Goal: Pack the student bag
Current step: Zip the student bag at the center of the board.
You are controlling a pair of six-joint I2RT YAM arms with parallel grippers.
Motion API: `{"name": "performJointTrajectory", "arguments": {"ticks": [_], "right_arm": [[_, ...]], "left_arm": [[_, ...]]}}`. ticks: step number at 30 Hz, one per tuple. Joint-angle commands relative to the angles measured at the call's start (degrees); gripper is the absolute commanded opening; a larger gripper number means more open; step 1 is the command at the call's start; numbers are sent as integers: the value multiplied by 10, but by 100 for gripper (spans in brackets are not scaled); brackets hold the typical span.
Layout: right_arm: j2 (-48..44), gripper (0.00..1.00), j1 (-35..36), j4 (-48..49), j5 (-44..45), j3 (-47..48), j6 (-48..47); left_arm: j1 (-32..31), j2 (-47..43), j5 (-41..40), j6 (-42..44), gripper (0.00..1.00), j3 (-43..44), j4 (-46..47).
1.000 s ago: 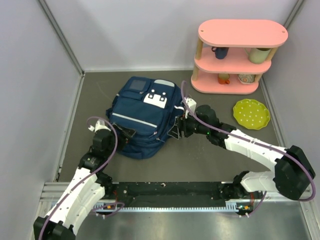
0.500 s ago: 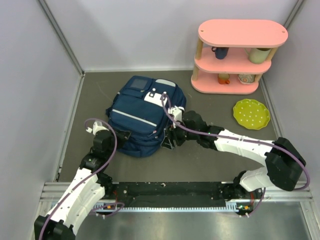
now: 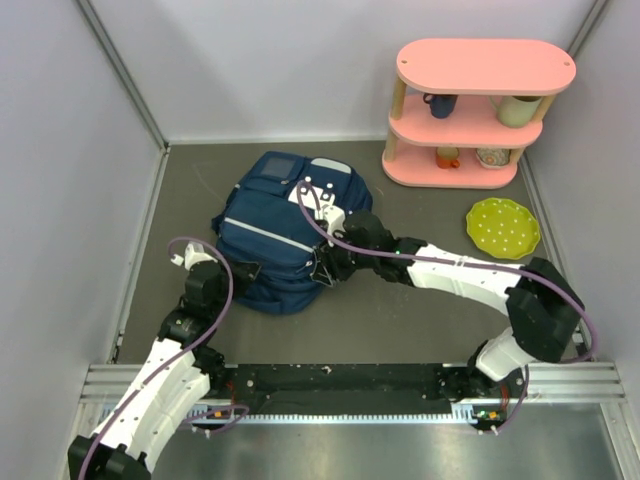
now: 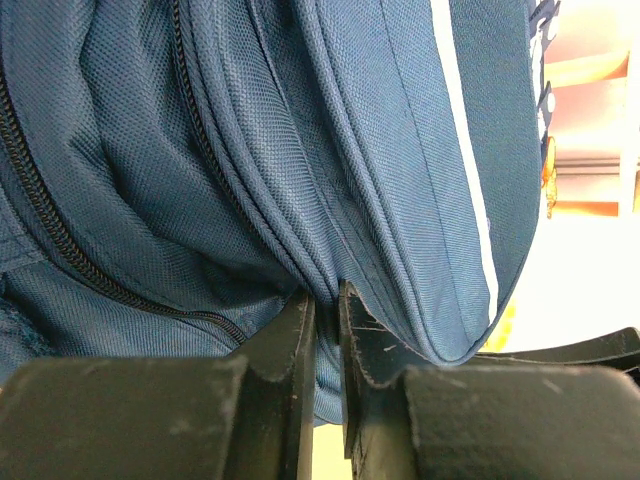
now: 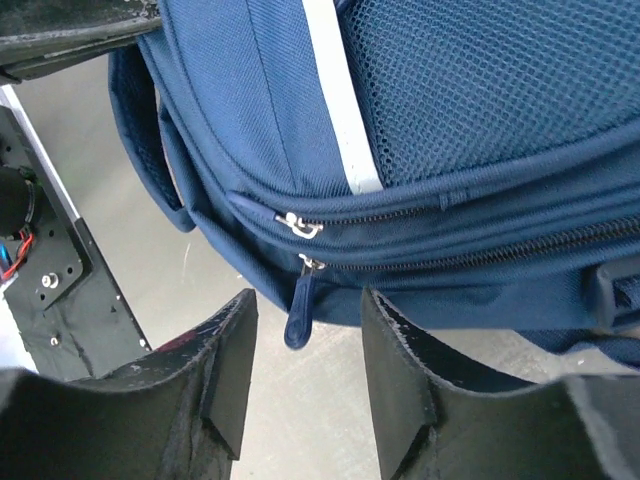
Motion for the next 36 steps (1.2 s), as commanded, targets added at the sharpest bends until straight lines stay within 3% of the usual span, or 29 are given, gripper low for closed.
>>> {"name": "performJointTrajectory", "arguments": {"ticks": [1,3,14,17,19,21,26,36], "right_arm": [[33,42,5,-27,-12,44,1],[37,38,5,-27,-21,43,8],[47,35,6,-32,-43,34,23],[51,23,6,-32,-44,34,25],[53,8,5,-34,-37,35,28],[52,0,6,-35,-19,36,25],[33,0,3,-67,118,39,16],[7,0,-62,-50,259,30,15]], "left_arm": [[0,-14,-9,11,6,23,43],[0,-14,-9,11,6,22,43],[0,-4,-8,12,4,20,50],[0,-3,-6,11,1,21,56],[0,-2,-3,11,0,22,56],[0,-4,-3,13,0,23,50],[0,-21,-24,24,0,28,20],[1,-46,-53,62,0,59,-62]]}}
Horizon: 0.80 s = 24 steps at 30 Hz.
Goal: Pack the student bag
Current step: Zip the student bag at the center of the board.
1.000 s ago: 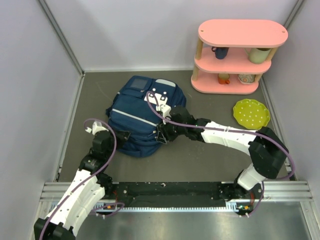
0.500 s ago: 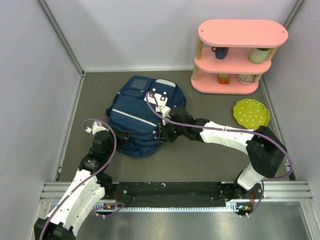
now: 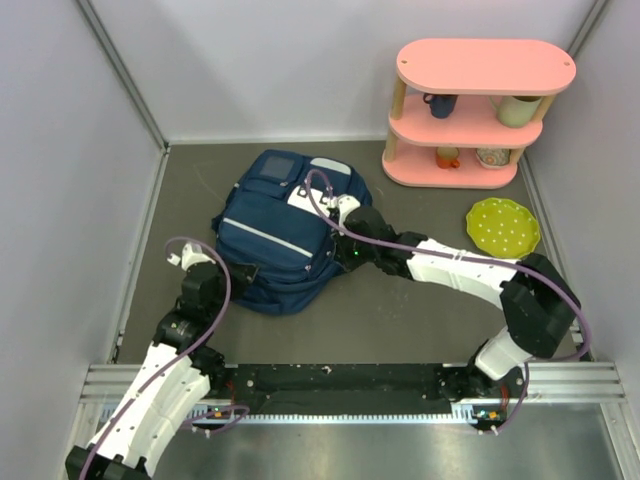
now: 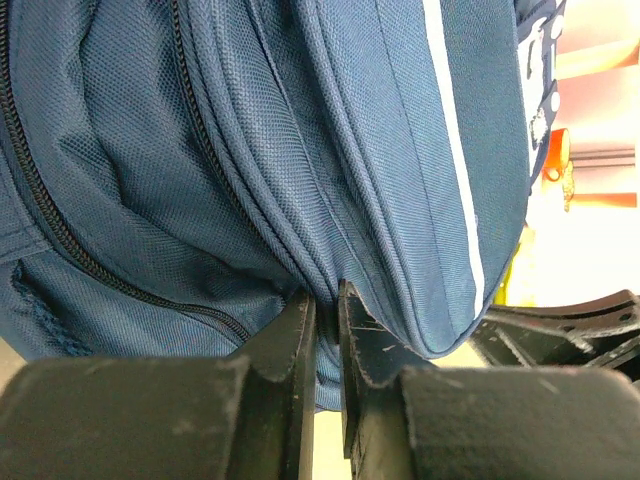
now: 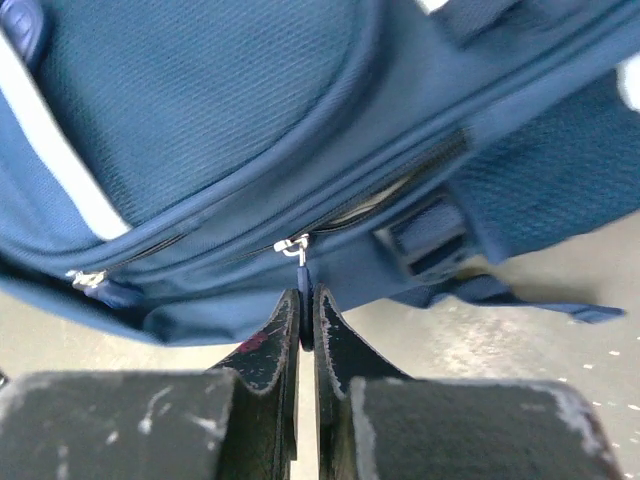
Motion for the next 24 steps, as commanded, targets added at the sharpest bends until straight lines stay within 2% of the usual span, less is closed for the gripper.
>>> {"name": "performJointTrajectory", "arguments": {"ticks": [1,5,12,17,21,24], "right_arm": [[-29,0,-38,0,135,11,-4],[-32,0,-67,30,171,7,24],[-28,0,-91,57,152,0,57],[-24,0,-98,56,143,-10,76],[-29,0,-121,47,136,-8,86],[-39,0,-143,40,135,-12,89]], "left_arm": [[3,-15,-40,35,0,40,-7],[3,-17,-35,34,0,34,-5],[3,-17,-2,40,0,24,13],[-4,16,125,64,0,26,48],[-44,32,156,56,0,16,81],[-107,42,151,44,0,26,97]]}}
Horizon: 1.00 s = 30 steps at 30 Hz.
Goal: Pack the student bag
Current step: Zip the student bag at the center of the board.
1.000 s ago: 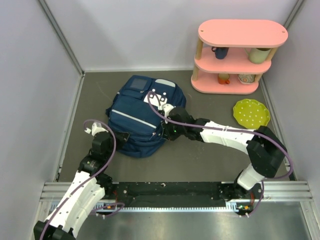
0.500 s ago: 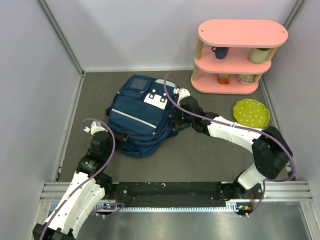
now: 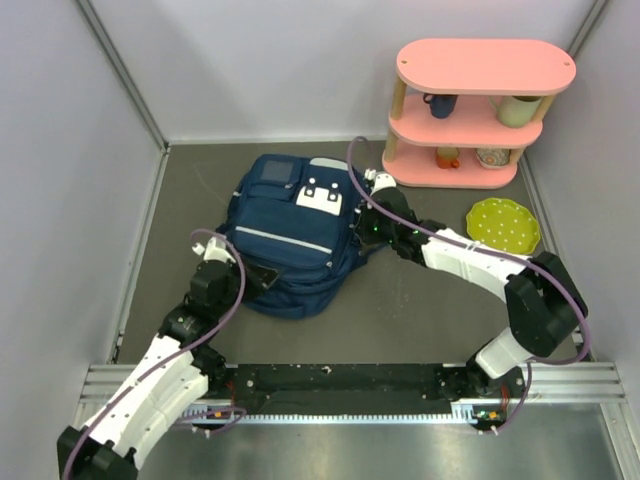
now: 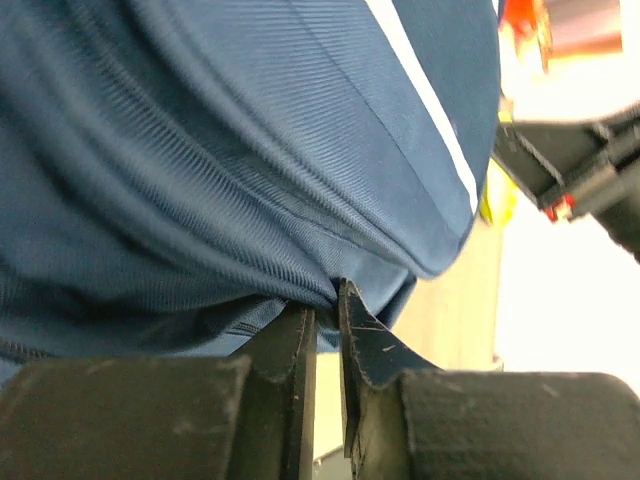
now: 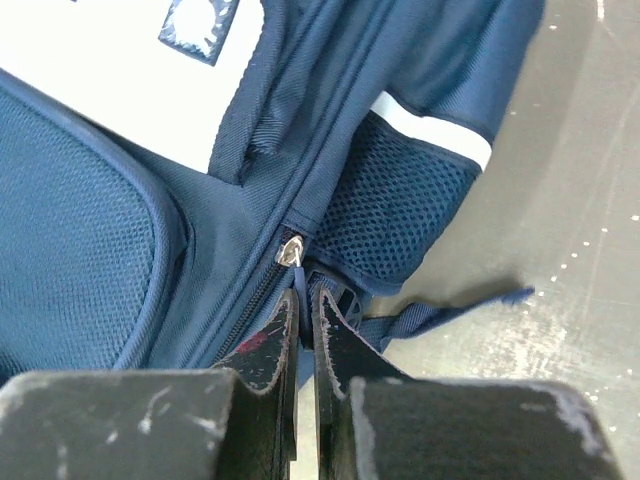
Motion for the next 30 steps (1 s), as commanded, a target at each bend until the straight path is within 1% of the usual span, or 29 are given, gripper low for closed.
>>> {"name": "performJointTrajectory", "arguments": {"ticks": [1,4,5,6,7,8,9,10,11,12,13,15,16,18,19,20,22,23,24,25,26,27,29,30], "right_arm": [[-31,0,-54,-14,59,-5,5],[-43,1,-62,-30,64,-6,9],[-51,1,-67,-36,65,-8,11],[-55,6,-70,-49,65,-8,15],[-60,23,-73,-58,64,-10,19],[-68,29,-79,-62,64,-13,20],[-86,40,-82,-67,64,-18,24],[-97,58,-86,-73,66,-26,27],[-108,63,-96,-76,69,-32,34],[-134,74,-100,-79,74,-38,35],[-148,76,-107,-85,75,-47,36],[-187,81,-124,-94,78,-55,41],[-198,82,-131,-107,77,-62,42],[-222,84,-145,-120,80,-65,45],[-242,86,-147,-126,80,-70,46],[-251,87,-150,-132,79,-73,48],[-270,90,-152,-133,49,-81,56],[-273,91,-151,-131,28,-84,73],[-274,91,-152,-123,-31,-88,84],[-272,92,-152,-111,-66,-102,99],[-262,91,-152,-63,-103,-112,135],[-254,97,-151,-34,-170,-124,156],[-218,99,-129,16,-205,-144,199],[-206,99,-116,22,-193,-140,203]], "left_arm": [[-103,13,47,8,0,25,67],[-166,26,4,9,0,40,61],[-175,27,-5,12,0,41,55],[-181,26,-17,17,11,44,51],[-184,26,-21,32,25,48,46],[-188,26,-24,43,34,53,43],[-195,28,-31,53,60,69,30],[-197,31,-37,73,71,78,21],[-201,32,-40,88,98,99,13],[-202,37,-41,103,99,111,-11],[-202,39,-63,131,99,123,-27],[-203,42,-87,167,99,156,-75],[-203,41,-120,174,99,164,-90],[-204,35,-154,190,99,185,-119],[-204,32,-192,208,99,191,-136],[-203,27,-209,216,99,201,-143],[-204,10,-250,236,99,205,-145],[-204,3,-290,243,99,207,-146],[-203,-4,-307,256,99,210,-149],[-203,-5,-321,263,99,212,-150],[-203,-5,-344,270,99,222,-155],[-204,0,-353,283,99,229,-158],[-203,9,-373,289,99,247,-173],[-203,23,-385,293,99,252,-179]]}}
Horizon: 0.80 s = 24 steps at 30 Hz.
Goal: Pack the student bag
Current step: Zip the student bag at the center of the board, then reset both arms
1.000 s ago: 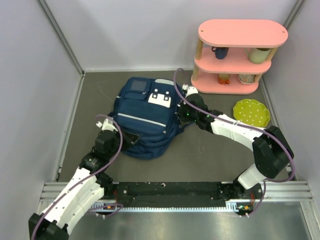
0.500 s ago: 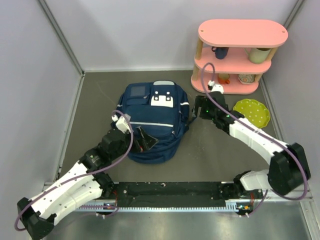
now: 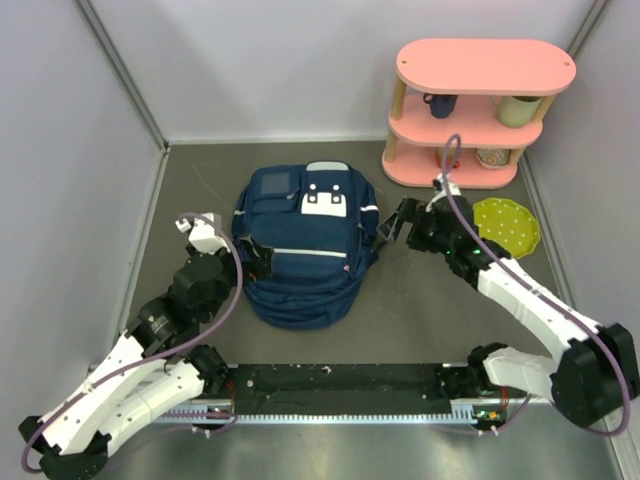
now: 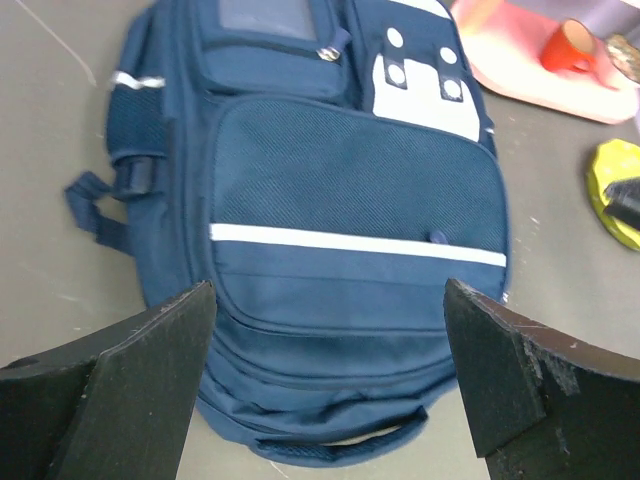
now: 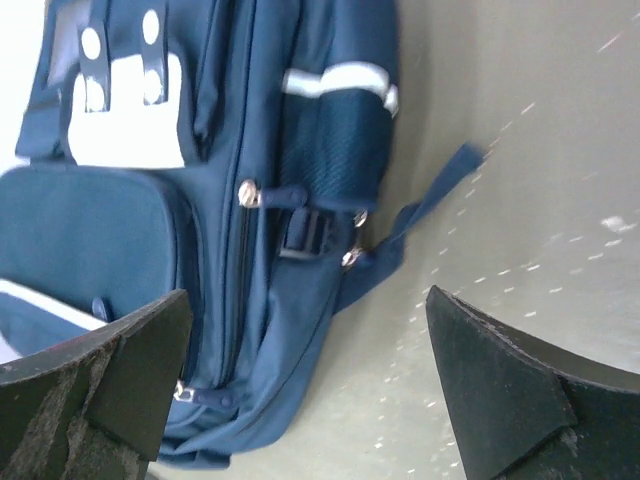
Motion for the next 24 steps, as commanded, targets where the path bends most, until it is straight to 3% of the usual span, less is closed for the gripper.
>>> {"name": "performJointTrajectory", "arguments": {"ticks": [1,3,9,11,13,14,15,17,19,23,24], "right_arm": [[66,99,44,83,-95,0,84],[110,99,82,81,-71,18,92],[185,99,93,166,-95,23,157],[209,99,94,175,-100,30,156],[229,99,94,167,-109,45,151],[230,99,93,149,-108,48,146],[229,99,93,147,-103,46,144],[214,99,93,148,-97,37,140],[203,99,93,147,-90,24,137],[177,99,93,144,-96,7,127],[172,99,93,142,-97,2,126]], "left_arm": [[1,33,-94,48,99,51,-32],[1,59,-117,36,99,62,-55],[24,112,-142,22,99,52,-43],[61,120,-74,35,99,29,18],[164,133,26,39,99,18,65],[200,142,122,39,99,2,85],[262,149,160,43,99,-6,103],[316,169,212,48,99,-15,132],[335,184,245,59,99,-27,167],[372,262,379,34,99,-56,287],[372,274,445,24,99,-60,306]]}}
